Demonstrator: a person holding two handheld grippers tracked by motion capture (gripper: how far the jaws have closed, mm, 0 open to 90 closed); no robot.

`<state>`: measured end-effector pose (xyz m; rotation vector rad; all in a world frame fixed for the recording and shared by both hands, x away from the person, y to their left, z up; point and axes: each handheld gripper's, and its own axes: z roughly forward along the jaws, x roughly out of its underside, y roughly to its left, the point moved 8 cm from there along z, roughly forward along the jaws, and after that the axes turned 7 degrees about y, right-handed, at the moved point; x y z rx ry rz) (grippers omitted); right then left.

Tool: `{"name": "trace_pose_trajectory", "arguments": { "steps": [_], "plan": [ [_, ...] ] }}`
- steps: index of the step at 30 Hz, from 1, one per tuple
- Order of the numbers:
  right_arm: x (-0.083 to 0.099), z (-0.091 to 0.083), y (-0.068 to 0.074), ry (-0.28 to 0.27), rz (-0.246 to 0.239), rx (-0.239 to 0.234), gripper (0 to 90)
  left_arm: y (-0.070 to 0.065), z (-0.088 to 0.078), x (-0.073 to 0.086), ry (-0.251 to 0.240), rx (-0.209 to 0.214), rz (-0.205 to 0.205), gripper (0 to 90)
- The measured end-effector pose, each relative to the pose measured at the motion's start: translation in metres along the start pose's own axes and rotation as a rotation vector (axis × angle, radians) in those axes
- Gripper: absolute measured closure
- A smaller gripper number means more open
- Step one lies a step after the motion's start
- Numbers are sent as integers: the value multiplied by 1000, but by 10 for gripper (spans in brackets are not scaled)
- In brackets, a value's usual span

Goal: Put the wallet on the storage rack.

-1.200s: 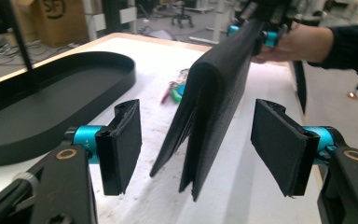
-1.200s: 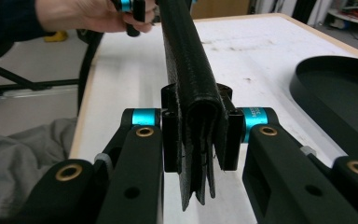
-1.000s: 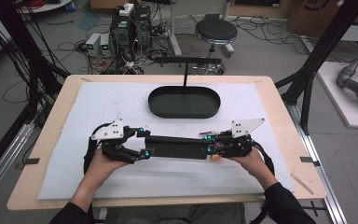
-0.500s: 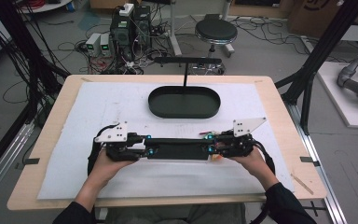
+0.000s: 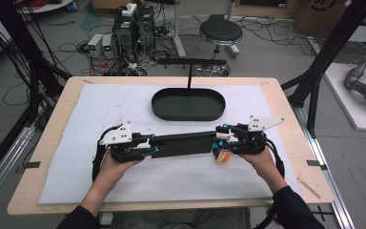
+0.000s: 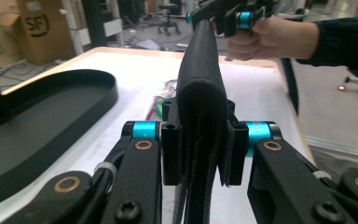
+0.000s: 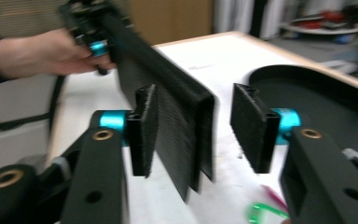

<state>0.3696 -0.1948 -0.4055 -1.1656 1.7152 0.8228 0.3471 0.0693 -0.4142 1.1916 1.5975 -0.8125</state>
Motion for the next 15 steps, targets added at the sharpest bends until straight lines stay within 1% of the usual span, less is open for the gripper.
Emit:
{"name": "trace_pose_trajectory", "arguments": {
  "steps": [1, 2, 3, 4, 5, 6, 7, 8, 9, 10, 11, 12, 13, 14, 15],
  "plan": [
    [-1, -9, -9, -22, 28, 62, 464, 4, -2, -1, -13, -19, -8, 743],
    [-1, -9, -9, -22, 28, 62, 464, 4, -2, -1, -13, -19, -8, 742],
    [0, -20, -16, -37, 52, 113, 439, 6, -3, -3, -22, -31, -11, 742],
    [0, -20, -16, -37, 52, 113, 439, 8, -4, -4, -26, -41, -12, 742],
    [2, -30, -25, -49, 64, 178, 430, 11, -5, -7, -38, -58, -13, 743],
    [2, -30, -25, -49, 64, 178, 430, 11, -5, -7, -38, -58, -13, 743],
    [5, -41, -31, -58, 85, 232, 424, 16, -6, -10, -44, -76, -11, 743],
    [5, -41, -31, -58, 85, 232, 424, 16, -6, -10, -44, -76, -11, 743],
    [9, -53, -41, -68, 112, 298, 413, 20, -6, -14, -46, -100, -7, 743],
    [9, -53, -41, -68, 112, 298, 413, 20, -6, -14, -46, -100, -7, 743],
    [12, -62, -47, -70, 136, 349, 408, 24, -5, -18, -44, -122, -1, 743],
    [12, -62, -47, -70, 136, 349, 408, 24, -5, -18, -44, -122, -1, 744],
    [17, -74, -54, -79, 167, 395, 398, 30, -3, -23, -48, -152, 0, 743],
    [17, -74, -54, -79, 167, 395, 398, 30, -3, -23, -48, -152, 0, 743],
    [21, -83, -60, -85, 187, 437, 384, 35, -2, -27, -51, -174, -3, 744]
  ]
}}
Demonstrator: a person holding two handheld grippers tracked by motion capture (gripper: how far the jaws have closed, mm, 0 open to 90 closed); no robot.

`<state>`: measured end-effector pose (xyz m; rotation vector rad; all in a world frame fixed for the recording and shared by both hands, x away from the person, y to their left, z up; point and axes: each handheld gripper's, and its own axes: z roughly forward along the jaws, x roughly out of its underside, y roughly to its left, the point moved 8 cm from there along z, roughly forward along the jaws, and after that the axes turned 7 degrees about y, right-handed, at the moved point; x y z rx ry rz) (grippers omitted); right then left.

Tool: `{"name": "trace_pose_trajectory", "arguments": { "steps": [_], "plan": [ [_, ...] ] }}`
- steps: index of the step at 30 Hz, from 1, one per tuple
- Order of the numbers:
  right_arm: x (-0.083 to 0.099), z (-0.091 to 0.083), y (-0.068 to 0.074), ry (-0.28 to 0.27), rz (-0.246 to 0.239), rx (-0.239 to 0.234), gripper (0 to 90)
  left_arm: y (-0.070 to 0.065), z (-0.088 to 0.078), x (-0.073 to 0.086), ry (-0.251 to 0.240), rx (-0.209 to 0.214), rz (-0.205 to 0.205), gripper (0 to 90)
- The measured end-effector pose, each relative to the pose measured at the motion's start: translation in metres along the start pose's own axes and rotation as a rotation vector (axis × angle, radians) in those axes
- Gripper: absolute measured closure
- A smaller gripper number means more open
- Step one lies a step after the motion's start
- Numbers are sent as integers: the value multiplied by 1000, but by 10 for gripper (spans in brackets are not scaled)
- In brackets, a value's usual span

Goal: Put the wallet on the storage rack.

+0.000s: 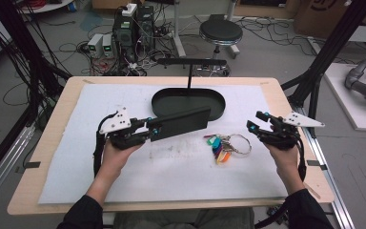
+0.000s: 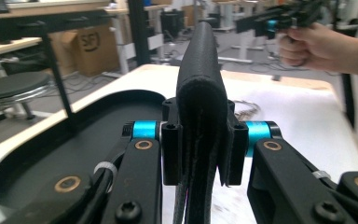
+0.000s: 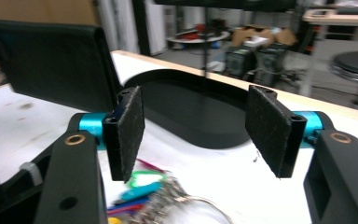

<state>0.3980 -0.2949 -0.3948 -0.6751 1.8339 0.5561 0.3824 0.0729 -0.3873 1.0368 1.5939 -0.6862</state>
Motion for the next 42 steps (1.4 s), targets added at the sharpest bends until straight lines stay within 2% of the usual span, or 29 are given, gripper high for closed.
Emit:
{"name": "trace_pose_trajectory", "arguments": {
  "steps": [1, 2, 3, 4, 5, 6, 7, 8, 10, 23, 24, 31, 32, 34, 36, 39, 42],
  "plan": [
    [0, 0, 0, 0, 0, 0, 384, 0, 0, 0, 0, 0, 0, 743],
    [3, -6, -10, 0, 24, 39, 371, 7, 5, -5, -1, -24, -3, 743],
    [3, -6, -10, 0, 24, 39, 371, 7, 5, -5, -1, -24, -3, 744],
    [5, -11, -19, -6, 41, 75, 370, 12, 10, -8, 0, -48, -5, 744],
    [5, -11, -19, -6, 41, 75, 370, 12, 10, -8, 0, -48, -5, 744],
    [7, -15, -26, -9, 60, 97, 367, 18, 17, -11, -2, -67, -13, 743],
    [7, -15, -26, -9, 60, 97, 367, 18, 17, -11, -2, -67, -13, 744],
    [9, -19, -33, -10, 72, 125, 365, 23, 23, -13, -4, -81, -22, 743],
    [11, -20, -36, -12, 82, 136, 365, 27, 29, -14, -5, -96, -24, 743],
    [15, -24, -47, -12, 114, 169, 358, 53, 60, -21, -5, -138, -61, 743],
    [16, -25, -49, -8, 128, 174, 350, 56, 66, -20, -13, -147, -70, 743],
    [18, -24, -51, -4, 134, 177, 347, 70, 83, -15, -5, -161, -100, 744],
    [18, -24, -51, -4, 134, 178, 346, 74, 88, -14, -10, -166, -115, 744],
    [18, -24, -52, -1, 135, 177, 347, 76, 91, -13, -16, -165, -116, 744],
    [19, -23, -53, -1, 135, 180, 347, 81, 97, -13, -43, -160, -140, 744],
    [19, -22, -53, 0, 139, 178, 347, 83, 101, -12, -47, -169, -130, 744],
    [19, -21, -52, 2, 138, 176, 346, 87, 110, -9, -23, -176, -123, 744]
  ]
}}
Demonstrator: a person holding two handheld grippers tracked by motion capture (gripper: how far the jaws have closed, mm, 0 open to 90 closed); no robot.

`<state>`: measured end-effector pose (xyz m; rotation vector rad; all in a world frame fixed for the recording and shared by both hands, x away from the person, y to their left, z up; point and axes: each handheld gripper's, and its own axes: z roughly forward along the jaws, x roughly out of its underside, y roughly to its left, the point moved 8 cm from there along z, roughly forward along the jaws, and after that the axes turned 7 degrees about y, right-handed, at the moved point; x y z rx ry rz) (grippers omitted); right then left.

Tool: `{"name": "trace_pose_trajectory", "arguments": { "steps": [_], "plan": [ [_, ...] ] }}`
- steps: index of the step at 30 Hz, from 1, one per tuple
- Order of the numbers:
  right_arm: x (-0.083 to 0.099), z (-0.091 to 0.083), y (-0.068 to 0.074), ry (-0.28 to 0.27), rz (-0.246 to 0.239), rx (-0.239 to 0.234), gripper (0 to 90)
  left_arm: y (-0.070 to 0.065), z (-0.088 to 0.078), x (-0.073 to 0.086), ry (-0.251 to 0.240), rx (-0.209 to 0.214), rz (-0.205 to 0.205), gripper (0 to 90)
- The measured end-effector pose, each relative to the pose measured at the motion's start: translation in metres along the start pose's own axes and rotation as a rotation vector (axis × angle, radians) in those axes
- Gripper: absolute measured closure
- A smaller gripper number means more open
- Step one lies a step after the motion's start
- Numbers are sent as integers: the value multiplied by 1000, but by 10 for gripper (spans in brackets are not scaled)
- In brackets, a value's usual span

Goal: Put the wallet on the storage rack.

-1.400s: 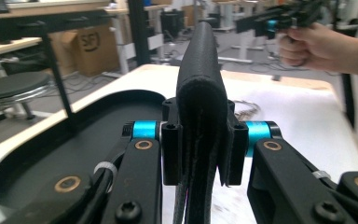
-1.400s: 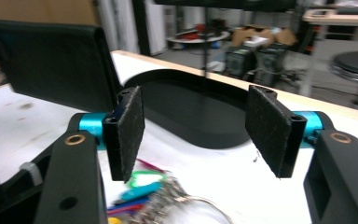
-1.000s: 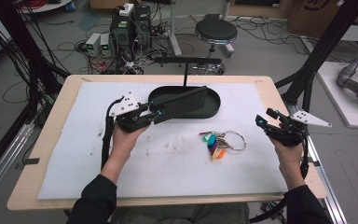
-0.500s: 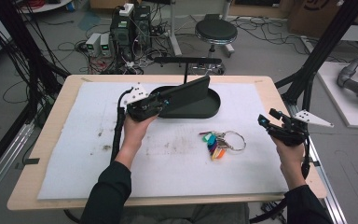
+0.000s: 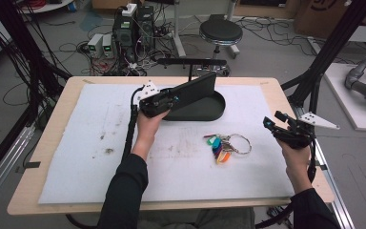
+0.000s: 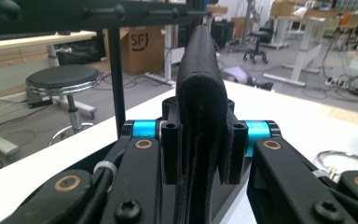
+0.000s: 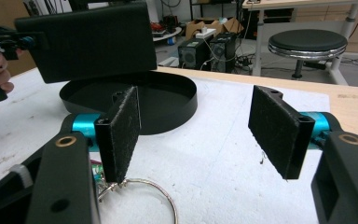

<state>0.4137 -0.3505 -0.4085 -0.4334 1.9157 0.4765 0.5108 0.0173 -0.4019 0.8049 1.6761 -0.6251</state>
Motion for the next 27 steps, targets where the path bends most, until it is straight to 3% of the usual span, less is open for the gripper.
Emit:
{"name": "trace_pose_trajectory", "arguments": {
  "steps": [8, 14, 27],
  "plan": [
    [-1, -1, -2, -8, 7, 2, 347, 7, 18, 7, 24, -19, 3, 744],
    [-1, -1, -4, -11, 12, 2, 347, 15, 32, 17, 16, -38, -11, 744],
    [-1, 0, -5, -12, 14, 3, 348, 22, 43, 37, 52, -53, -25, 743]
  ]
}}
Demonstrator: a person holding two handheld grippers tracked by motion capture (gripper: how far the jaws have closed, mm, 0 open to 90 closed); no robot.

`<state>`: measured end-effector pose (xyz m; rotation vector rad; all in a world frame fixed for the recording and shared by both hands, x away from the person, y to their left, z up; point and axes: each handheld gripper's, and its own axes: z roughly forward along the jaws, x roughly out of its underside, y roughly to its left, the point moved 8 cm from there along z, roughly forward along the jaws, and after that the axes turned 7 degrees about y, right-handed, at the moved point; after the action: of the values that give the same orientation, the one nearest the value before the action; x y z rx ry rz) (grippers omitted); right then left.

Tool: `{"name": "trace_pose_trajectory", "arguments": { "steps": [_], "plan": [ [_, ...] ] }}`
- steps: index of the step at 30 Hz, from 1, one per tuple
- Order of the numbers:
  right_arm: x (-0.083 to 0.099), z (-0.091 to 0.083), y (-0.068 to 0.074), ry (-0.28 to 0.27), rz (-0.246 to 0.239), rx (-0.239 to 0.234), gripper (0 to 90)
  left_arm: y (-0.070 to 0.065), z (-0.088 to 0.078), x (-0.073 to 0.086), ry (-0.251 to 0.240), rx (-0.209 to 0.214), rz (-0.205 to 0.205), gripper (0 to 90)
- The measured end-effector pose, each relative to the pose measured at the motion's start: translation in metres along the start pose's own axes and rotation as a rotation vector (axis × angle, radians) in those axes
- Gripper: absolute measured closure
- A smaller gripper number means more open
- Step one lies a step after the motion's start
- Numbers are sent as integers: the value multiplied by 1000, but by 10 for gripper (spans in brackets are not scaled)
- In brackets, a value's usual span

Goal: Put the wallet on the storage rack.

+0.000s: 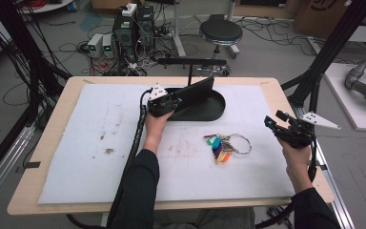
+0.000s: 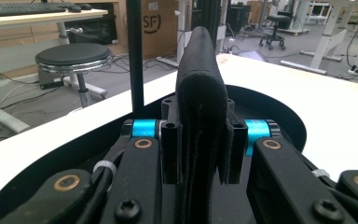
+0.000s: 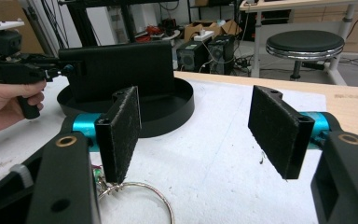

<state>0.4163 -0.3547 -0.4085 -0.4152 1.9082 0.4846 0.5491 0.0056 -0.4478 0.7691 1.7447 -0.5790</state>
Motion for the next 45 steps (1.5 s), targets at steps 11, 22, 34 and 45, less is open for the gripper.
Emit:
{"name": "trace_pose_trajectory", "arguments": {
  "steps": [11, 22, 34, 45],
  "plan": [
    [1, 0, -1, 1, 8, 0, 350, 8, 2, 9, 5, -5, -8, 741],
    [1, 0, -1, 3, 2, -1, 350, 11, 1, 14, 47, -16, -22, 712],
    [1, 0, -1, 1, 4, -1, 350, 19, -10, 12, 147, -150, -21, 271],
    [1, 0, -1, 5, -2, 1, 348, 8, -51, -6, 124, -184, 33, 199]
  ]
}}
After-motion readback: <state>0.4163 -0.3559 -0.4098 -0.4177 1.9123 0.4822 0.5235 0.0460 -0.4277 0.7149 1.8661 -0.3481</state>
